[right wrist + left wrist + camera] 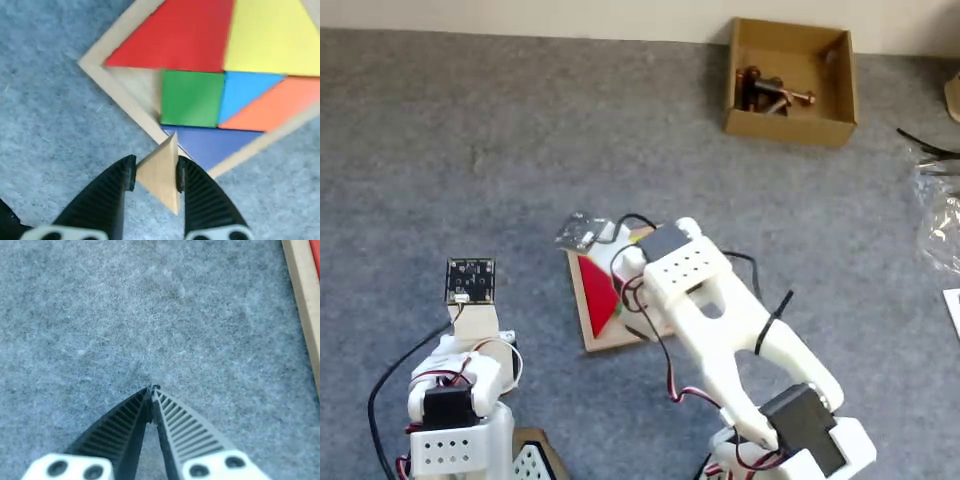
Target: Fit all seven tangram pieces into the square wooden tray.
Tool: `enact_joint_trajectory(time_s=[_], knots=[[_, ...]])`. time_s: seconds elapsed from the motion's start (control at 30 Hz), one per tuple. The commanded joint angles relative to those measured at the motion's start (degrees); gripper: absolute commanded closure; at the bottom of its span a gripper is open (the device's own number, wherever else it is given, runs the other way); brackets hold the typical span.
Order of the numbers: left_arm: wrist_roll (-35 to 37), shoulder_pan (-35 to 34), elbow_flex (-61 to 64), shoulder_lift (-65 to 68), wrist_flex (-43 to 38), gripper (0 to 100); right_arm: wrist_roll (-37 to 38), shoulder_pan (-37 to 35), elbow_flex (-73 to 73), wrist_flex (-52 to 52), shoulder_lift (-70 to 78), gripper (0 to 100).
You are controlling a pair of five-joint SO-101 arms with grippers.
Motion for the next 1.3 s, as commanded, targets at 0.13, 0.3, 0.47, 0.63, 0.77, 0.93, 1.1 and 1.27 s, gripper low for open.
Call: enact_joint_trajectory(time_s=[0.13, 0.3, 0.47, 0.63, 0.77, 0.93, 1.1, 1.27], knots=[[0.1, -0.5, 1.2, 0.4, 0.4, 100, 0.5, 11.7, -2.0, 0.0, -2.4, 99.4], [0.1, -0.5, 1.2, 0.4, 0.4, 100, 1.7, 19.4, 0.0, -5.4, -2.3, 99.4], [0.1, -0.5, 1.2, 0.4, 0.4, 100, 10.3, 22.5, 3.2, -6.8, -2.4, 99.4], [0.1, -0.5, 1.2, 0.4, 0.4, 100, 19.9, 22.6, 3.6, -6.3, -2.7, 99.4], [0.1, -0.5, 1.2, 0.4, 0.4, 100, 26.4, 22.3, 3.3, -5.4, -2.9, 99.1], [0.1, -0.5, 1.2, 0.4, 0.4, 100, 46.2, 19.5, 3.6, 4.2, -2.9, 99.0], [0.1, -0.5, 1.2, 0.4, 0.4, 100, 52.1, 16.6, 3.2, 13.1, -2.9, 99.0], [0.1, -0.5, 1.2, 0.4, 0.4, 100, 47.0, 16.3, 3.1, 13.1, -2.9, 98.9]])
